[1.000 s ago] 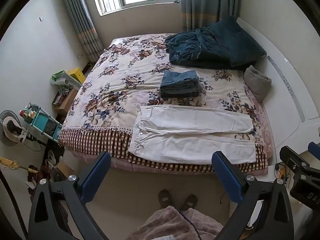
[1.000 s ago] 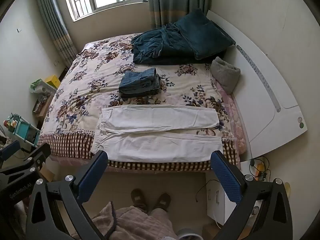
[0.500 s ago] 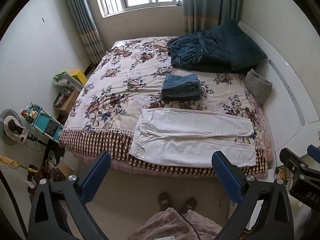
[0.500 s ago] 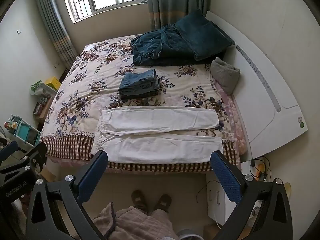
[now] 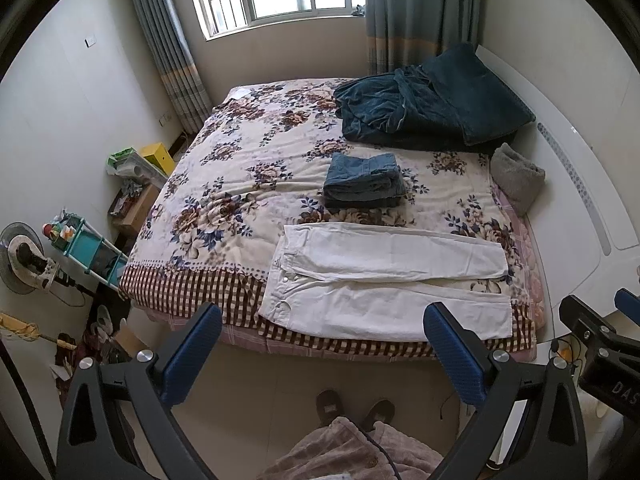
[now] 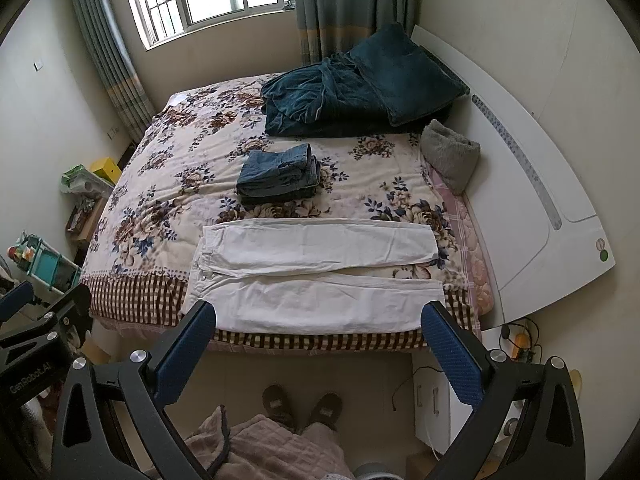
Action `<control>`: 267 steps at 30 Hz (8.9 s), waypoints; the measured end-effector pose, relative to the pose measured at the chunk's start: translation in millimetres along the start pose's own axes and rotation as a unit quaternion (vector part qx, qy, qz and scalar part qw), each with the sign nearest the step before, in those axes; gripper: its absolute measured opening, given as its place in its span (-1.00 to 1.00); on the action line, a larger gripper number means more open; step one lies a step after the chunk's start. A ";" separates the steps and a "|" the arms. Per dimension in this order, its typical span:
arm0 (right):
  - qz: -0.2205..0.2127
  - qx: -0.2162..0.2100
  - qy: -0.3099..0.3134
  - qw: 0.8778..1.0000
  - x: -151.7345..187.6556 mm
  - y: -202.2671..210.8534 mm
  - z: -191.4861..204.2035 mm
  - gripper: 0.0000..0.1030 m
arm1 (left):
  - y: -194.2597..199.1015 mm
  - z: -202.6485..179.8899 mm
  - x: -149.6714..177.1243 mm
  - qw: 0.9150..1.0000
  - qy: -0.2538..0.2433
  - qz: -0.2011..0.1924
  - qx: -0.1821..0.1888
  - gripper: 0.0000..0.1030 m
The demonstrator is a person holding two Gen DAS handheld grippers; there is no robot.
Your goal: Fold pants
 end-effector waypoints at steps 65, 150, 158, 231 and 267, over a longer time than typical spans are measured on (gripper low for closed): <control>0.002 -0.013 0.006 1.000 0.6 -1.4 11.1 1.00 | -10.3 -3.9 -10.1 1.000 0.003 -0.005 -0.001 0.99; 0.220 0.005 0.181 0.958 4.2 -706.6 -86.0 -0.91 | -552.1 -159.3 16.8 0.980 -0.078 0.149 0.111 -0.91; 0.275 0.023 0.181 0.944 130.3 -645.5 -74.1 -0.91 | -518.6 -143.0 139.3 0.970 -0.017 0.216 0.110 -0.92; 0.279 -0.042 -0.525 0.803 285.9 -622.8 -130.5 -0.33 | -589.6 168.3 240.6 0.872 0.416 0.259 -0.013 0.16; 0.131 0.091 -0.578 0.800 295.2 -556.4 -355.8 -0.33 | -552.5 -37.2 196.3 0.951 0.177 0.255 0.008 0.61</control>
Point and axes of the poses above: each gripper's, at about its wrist camera, not at the fingertips, and y roughly against the way its jaws point, z to its left, x to its underside, the point moved 2 cm from there along -y, roughly the way its jaws point, and after that the axes turned 4 degrees about -z, right-handed, at the moved point
